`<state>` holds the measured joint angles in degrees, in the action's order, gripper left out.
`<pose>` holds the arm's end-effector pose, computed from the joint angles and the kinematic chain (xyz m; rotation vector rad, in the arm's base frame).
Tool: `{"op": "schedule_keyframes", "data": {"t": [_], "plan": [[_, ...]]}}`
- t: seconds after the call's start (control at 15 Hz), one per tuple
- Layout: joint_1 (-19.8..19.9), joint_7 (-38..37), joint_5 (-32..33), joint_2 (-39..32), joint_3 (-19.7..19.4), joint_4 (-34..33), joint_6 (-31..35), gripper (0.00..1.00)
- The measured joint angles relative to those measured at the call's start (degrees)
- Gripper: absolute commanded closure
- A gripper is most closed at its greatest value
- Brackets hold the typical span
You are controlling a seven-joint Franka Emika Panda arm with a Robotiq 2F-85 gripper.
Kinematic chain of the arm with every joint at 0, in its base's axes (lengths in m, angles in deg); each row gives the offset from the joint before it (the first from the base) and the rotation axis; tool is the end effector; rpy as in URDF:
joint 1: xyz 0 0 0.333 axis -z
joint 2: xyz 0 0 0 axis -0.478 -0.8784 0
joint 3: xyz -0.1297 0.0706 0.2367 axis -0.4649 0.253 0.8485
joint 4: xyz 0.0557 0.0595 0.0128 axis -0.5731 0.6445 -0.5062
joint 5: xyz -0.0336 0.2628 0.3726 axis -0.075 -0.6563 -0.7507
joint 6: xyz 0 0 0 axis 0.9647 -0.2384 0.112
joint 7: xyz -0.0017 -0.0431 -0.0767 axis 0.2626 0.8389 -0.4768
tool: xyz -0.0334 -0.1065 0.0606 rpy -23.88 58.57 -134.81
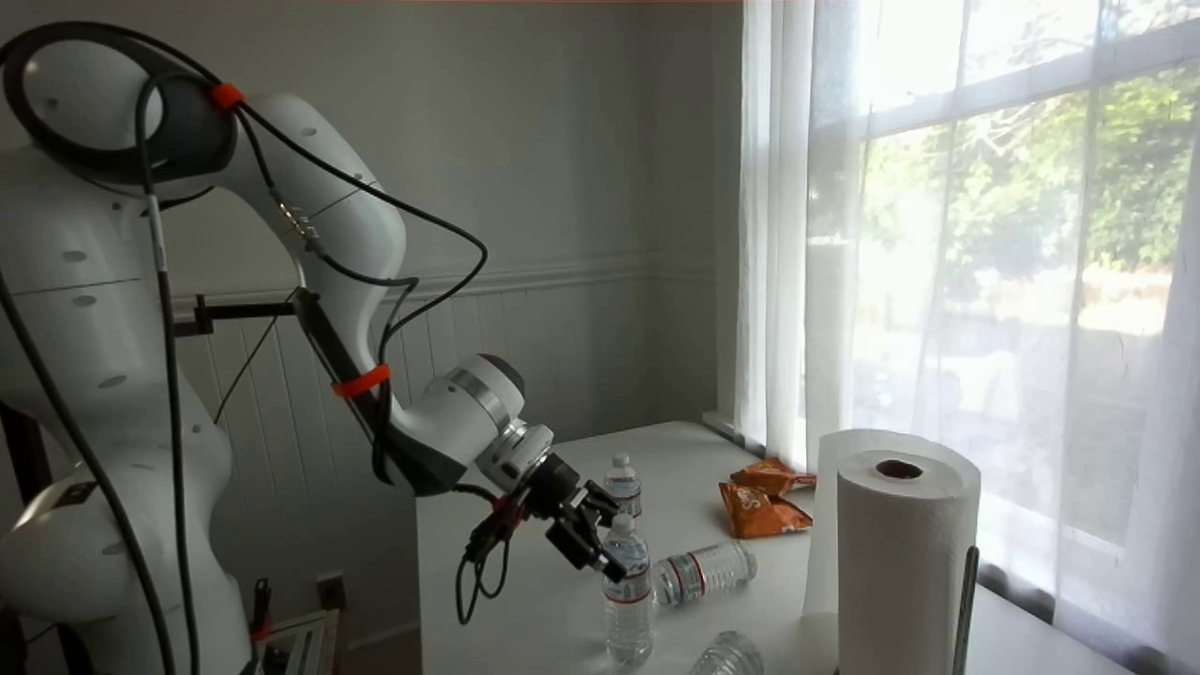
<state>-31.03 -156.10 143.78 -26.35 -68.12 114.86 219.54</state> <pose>0.4357 0.0454 0.1441 2.4021 -0.7512 1.1568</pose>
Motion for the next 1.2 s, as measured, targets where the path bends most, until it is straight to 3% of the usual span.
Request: {"op": "schedule_keyframes", "data": {"t": [0.8,1.2], "plan": [[0.02,1.21,-0.53,3.99,-3.64,-0.4,5.56,0.0],[0.11,8.38,-8.84,7.01,-6.04,-0.79,7.17,0.0]]}}
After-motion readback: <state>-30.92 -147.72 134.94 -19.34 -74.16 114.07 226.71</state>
